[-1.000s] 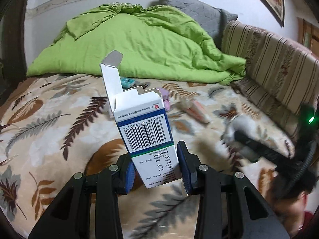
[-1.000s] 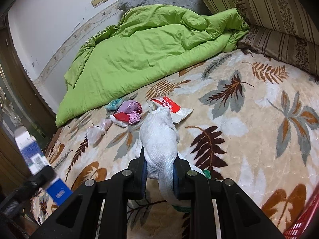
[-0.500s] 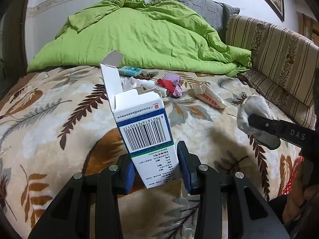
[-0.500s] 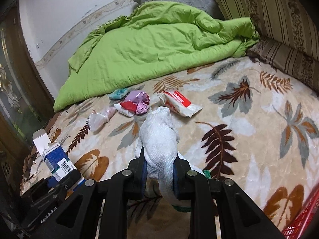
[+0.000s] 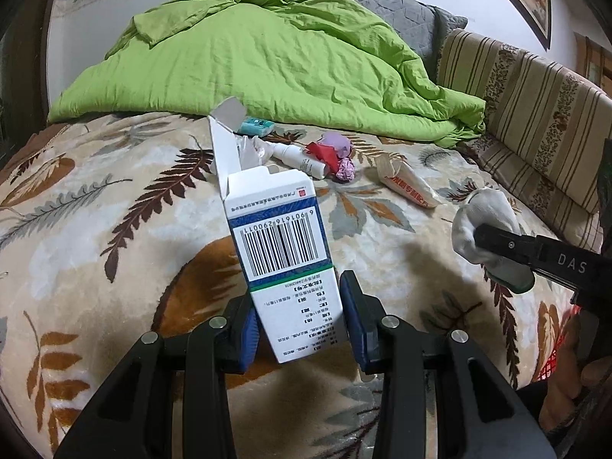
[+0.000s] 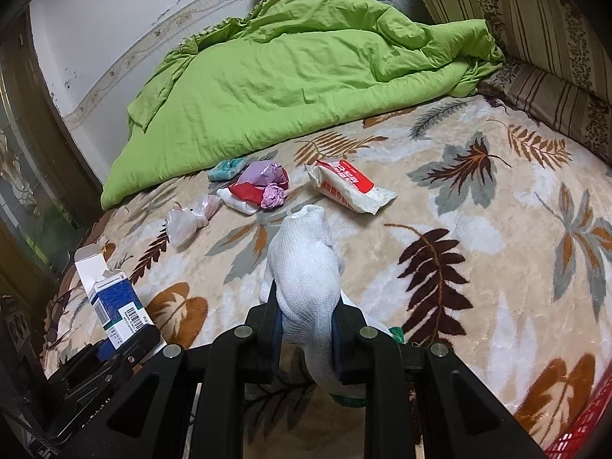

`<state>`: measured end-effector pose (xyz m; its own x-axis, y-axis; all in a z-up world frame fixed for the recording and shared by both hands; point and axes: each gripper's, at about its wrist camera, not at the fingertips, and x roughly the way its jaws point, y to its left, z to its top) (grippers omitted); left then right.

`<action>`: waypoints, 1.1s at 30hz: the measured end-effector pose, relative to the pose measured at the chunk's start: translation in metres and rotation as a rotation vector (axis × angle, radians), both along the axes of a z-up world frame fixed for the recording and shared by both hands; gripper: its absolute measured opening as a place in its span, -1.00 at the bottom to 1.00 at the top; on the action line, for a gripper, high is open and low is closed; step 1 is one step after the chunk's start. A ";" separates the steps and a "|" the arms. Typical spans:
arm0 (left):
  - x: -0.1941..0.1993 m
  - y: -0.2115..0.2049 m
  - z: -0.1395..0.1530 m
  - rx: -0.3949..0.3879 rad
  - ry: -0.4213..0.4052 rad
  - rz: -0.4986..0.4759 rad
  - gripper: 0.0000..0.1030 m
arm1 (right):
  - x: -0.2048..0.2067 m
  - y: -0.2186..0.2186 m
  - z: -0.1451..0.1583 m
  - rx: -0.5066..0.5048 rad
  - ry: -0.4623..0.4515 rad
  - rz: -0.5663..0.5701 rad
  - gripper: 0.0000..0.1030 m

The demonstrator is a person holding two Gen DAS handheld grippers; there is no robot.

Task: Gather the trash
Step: 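Lift the white box and white sock and carry them toward the red basket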

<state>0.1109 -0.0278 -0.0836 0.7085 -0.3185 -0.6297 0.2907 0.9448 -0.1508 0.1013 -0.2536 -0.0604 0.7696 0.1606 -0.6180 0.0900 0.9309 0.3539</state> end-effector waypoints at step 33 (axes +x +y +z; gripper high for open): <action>-0.033 -0.009 0.008 0.102 -0.077 -0.009 -0.27 | -0.046 -0.002 0.016 0.018 -0.078 -0.002 -0.57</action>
<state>0.0782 -0.0368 -0.0759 0.7535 -0.2619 -0.6030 0.3059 0.9516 -0.0311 0.0550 -0.2557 -0.0447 0.8157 0.1691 -0.5533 0.0636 0.9244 0.3762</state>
